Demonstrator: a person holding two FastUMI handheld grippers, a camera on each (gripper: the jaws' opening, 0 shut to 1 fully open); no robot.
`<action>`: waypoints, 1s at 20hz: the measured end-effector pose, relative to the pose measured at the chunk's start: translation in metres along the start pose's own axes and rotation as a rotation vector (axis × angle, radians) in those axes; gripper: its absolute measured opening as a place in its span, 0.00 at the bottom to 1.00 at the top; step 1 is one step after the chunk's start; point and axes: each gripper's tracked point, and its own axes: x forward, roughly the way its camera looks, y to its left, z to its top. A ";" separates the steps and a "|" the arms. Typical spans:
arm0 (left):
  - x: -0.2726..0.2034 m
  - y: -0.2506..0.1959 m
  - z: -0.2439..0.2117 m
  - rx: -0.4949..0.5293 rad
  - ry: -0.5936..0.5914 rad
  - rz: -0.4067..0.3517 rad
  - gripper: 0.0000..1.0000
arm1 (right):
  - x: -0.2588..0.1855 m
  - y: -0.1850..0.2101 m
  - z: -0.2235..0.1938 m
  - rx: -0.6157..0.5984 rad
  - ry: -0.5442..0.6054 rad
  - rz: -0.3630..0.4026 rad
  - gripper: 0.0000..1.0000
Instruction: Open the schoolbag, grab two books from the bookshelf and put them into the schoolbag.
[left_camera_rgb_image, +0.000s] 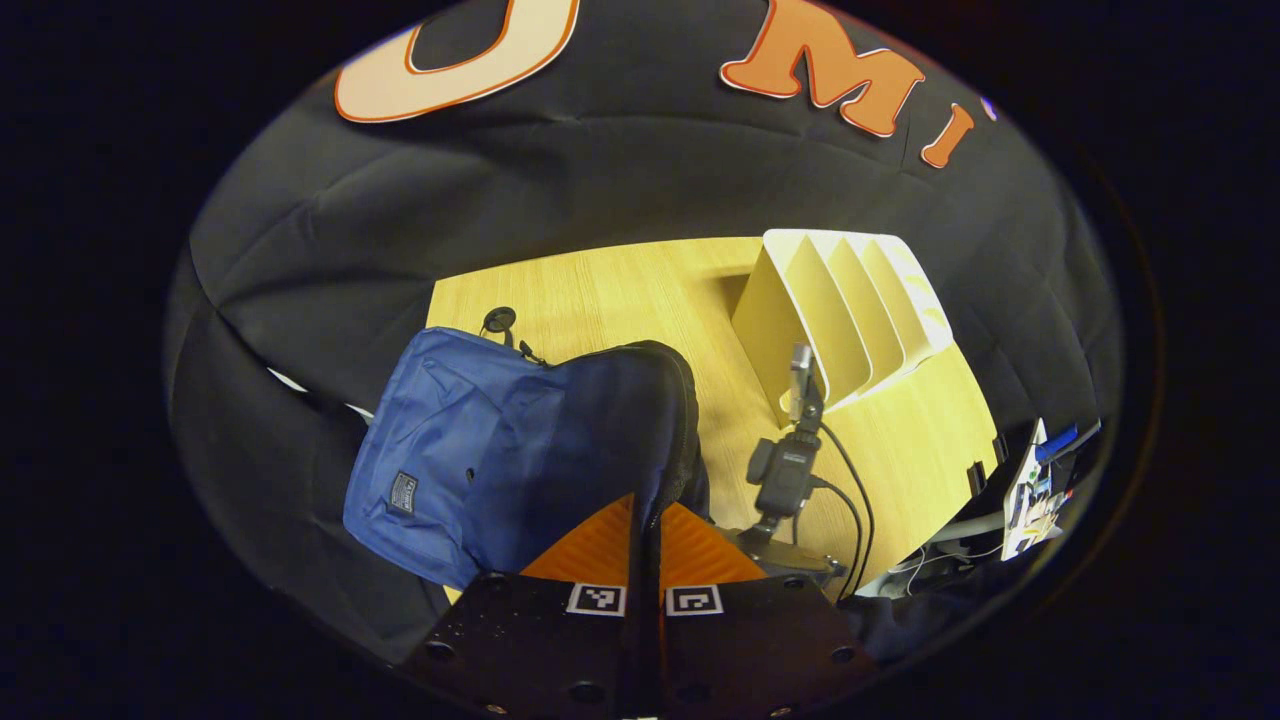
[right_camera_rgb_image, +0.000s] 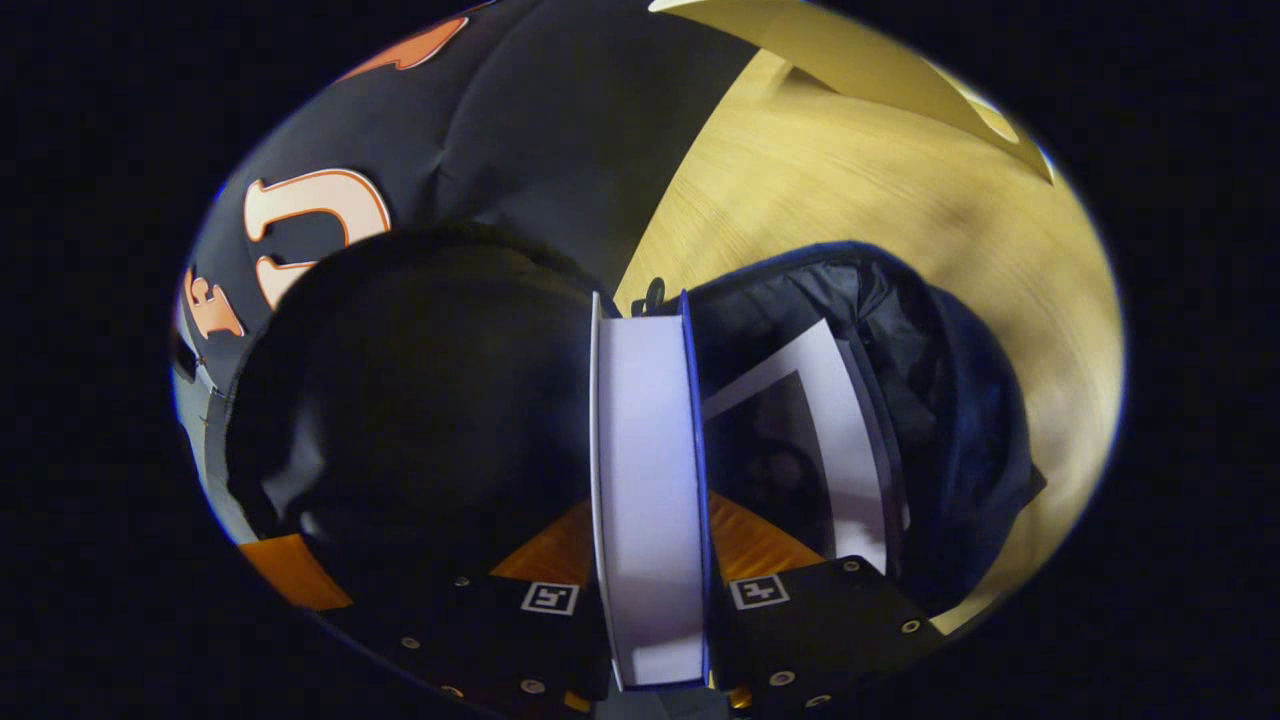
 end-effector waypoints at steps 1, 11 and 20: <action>0.000 0.000 -0.002 0.001 0.002 -0.003 0.01 | 0.004 0.001 -0.002 0.016 0.010 0.005 0.41; 0.002 0.010 0.000 -0.020 -0.013 -0.006 0.01 | -0.047 -0.033 0.022 -0.084 0.055 -0.224 0.81; 0.006 0.007 -0.004 -0.040 -0.029 0.029 0.01 | -0.187 -0.006 0.128 -0.387 -0.264 -0.290 0.91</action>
